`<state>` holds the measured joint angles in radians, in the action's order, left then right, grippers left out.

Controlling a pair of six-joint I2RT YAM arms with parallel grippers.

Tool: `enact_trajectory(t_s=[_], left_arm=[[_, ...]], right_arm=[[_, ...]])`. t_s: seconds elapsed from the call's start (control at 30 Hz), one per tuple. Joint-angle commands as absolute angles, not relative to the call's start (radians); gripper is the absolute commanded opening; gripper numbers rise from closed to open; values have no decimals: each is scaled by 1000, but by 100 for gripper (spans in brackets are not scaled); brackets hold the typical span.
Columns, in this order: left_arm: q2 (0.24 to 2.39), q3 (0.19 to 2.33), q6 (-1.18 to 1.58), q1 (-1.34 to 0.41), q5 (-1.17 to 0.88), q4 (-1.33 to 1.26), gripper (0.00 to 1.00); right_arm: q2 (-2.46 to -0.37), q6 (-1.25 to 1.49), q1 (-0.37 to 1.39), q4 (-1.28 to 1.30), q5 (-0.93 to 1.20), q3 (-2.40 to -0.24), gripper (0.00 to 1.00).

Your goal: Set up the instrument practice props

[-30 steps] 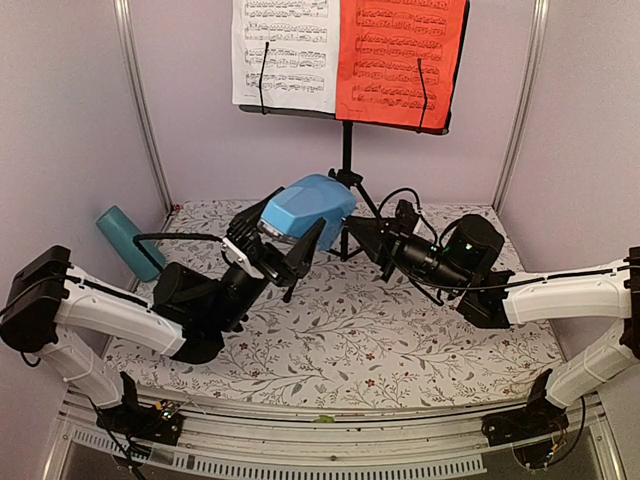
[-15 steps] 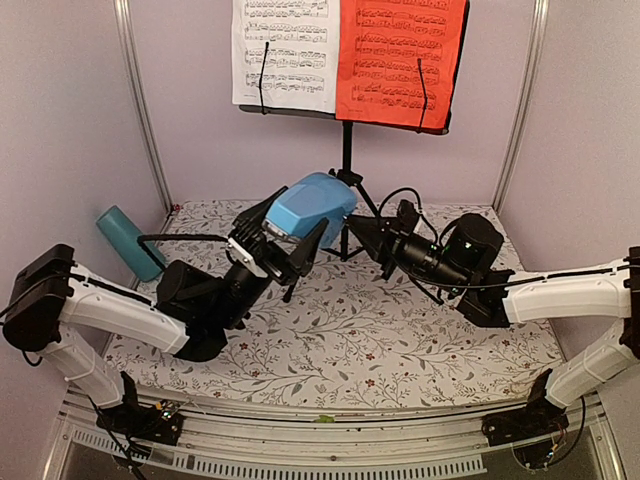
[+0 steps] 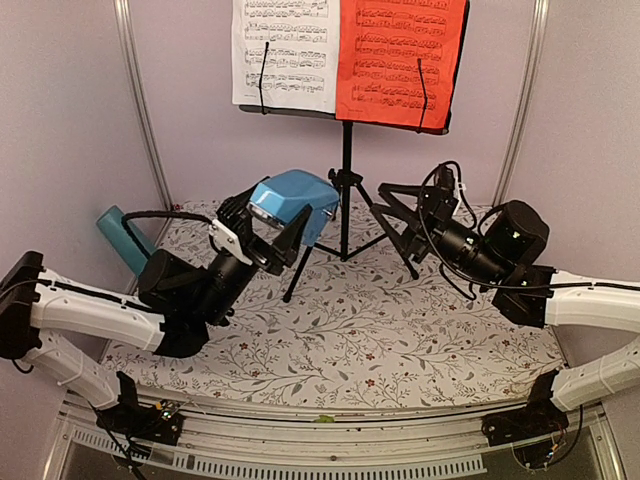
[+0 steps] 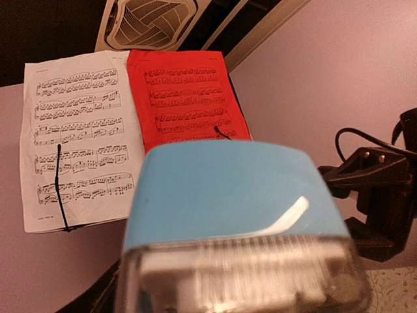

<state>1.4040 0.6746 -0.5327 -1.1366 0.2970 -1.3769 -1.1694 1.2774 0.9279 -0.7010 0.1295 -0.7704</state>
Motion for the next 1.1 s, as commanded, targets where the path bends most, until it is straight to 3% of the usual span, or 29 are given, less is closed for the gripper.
enact_trajectory(t_s=[0.0,0.23,0.5,0.77,1.07], left_arm=[[1281,778,-441,-1142,404,-1105,0],[1268,1068,-163,-1144,534,-363,0],[1362,1349,96,-1148,551,164,0],[1529,1600,303,-1157,516,491,0],[1638,1728,401,-1161,530,636,0]], right_arm=[[-1138,887,925,-555,69,-767,65],[-1136,385,962,-531,-85,-751,70],[-1191,-89,1028,-944,-208,-539,75],[-1322,-352,1087,-1116,-268,-479,74],[-1506,-583,1205,-1339,-410,-444,72]])
